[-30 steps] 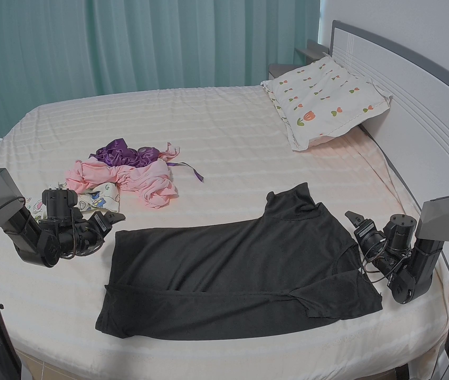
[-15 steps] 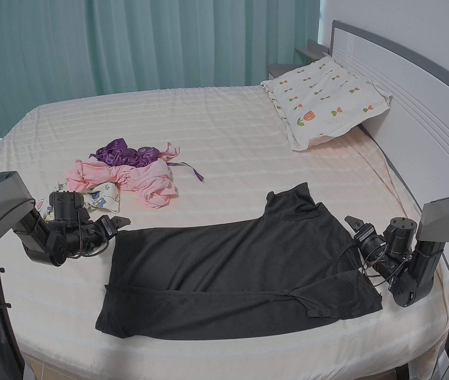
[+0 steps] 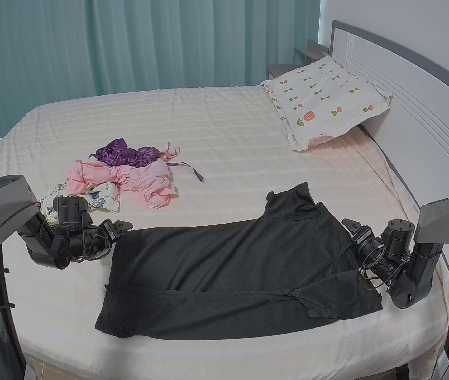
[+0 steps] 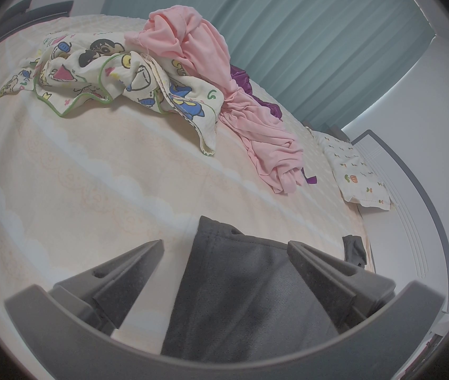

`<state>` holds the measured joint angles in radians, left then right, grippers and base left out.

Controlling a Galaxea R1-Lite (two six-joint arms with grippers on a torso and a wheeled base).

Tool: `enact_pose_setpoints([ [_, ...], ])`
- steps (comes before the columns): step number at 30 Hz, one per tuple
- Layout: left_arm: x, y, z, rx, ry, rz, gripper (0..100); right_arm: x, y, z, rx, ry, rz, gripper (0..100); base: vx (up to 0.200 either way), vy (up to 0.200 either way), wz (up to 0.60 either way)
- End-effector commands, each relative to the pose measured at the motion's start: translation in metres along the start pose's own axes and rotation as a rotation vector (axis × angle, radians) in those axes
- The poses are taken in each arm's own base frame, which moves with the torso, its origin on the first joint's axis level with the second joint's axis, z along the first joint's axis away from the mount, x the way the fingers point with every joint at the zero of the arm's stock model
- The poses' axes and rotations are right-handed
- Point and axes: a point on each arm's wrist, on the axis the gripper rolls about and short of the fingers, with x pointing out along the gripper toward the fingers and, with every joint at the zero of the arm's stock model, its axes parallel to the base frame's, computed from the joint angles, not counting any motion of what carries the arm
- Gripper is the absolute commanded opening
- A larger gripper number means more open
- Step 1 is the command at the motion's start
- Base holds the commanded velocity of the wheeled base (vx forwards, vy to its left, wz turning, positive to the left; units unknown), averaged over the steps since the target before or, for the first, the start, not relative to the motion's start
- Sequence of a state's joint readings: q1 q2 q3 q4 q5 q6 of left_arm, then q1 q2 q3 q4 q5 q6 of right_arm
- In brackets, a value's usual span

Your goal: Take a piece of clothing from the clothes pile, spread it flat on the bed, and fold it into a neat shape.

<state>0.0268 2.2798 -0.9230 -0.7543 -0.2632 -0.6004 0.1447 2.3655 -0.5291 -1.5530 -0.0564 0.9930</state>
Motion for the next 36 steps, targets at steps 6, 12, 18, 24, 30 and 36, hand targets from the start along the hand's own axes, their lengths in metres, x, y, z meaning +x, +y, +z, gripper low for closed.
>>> enact_pose_setpoints([
  [6, 0.001, -0.006, -0.005, 0.009, 0.008, -0.001, 100, 0.0, 0.0, -0.002, -0.001, 0.003, 0.007, 100, 0.0, 0.0, 0.0],
  [12, 0.001, -0.009, -0.005, 0.013, 0.004, -0.004, 100, 0.0, 0.001, -0.004, -0.003, 0.01, 0.01, 100, 0.0, 0.0, 0.0],
  [18, 0.004, -0.009, -0.007, -0.017, 0.009, -0.002, 100, 0.0, 0.001, -0.005, -0.002, 0.014, 0.009, 100, 0.0, 0.0, 0.0],
  [24, 0.002, -0.018, -0.003, -0.056, -0.011, -0.02, 100, 0.001, 0.001, -0.006, 0.0, 0.016, 0.01, 100, 0.0, 0.0, 0.0],
  [30, 0.003, -0.02, 0.001, -0.049, -0.029, -0.018, 100, -0.002, 0.001, -0.01, -0.003, 0.03, 0.007, 100, 0.0, 0.0, 0.0],
  [36, 0.004, -0.021, -0.001, -0.045, -0.032, -0.011, 100, -0.002, 0.001, -0.011, -0.005, 0.031, 0.005, 100, 0.0, 0.0, 0.0],
])
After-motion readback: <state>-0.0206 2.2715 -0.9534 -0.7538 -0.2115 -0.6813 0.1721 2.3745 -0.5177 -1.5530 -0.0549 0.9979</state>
